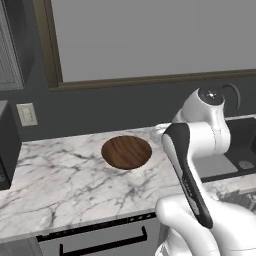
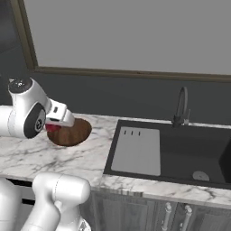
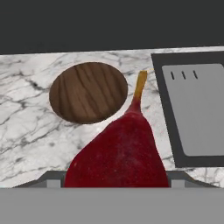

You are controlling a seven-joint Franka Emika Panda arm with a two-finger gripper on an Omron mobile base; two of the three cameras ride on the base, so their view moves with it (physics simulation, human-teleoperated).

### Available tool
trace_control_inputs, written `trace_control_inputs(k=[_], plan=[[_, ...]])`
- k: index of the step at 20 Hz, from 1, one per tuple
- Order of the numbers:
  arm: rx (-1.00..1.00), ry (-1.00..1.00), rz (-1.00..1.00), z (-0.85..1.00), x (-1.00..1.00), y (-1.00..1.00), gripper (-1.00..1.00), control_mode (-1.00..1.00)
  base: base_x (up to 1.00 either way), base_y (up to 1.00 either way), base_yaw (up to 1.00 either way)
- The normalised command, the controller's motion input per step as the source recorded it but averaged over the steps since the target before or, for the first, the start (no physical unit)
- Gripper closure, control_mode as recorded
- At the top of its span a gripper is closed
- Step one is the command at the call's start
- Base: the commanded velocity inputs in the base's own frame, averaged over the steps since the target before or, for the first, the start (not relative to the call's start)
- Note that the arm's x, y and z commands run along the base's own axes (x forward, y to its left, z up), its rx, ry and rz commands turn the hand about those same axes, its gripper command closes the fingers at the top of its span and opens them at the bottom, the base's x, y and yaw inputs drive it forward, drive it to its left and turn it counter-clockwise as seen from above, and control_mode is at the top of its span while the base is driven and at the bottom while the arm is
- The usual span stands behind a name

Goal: Pick the eggplants from the cabinet and place them in one bowl. Pick the pear from the sink and place it in the other bowl.

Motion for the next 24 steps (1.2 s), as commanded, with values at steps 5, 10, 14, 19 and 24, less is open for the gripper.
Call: trace_control_inputs(k=[5,10,14,19,24], plan=[[0.0,0.21,0.0,0.0,0.69,0.26,1.0,-1.0,0.0,0.0,0.0],[0.0,0.07,0.0,-0.22,0.65,0.06,1.0,-1.0,0.0,0.0,0.0],[0.0,0.0,0.0,-0.73,0.58,0.21,1.0,-1.0,0.0,0.0,0.0],[0.05,0.0,0.0,-0.65,0.46,0.25,1.0,-1.0,0.0,0.0,0.0],[0.02,0.01,0.0,-0.47,0.62,0.22,1.0,-1.0,0.0,0.0,0.0]])
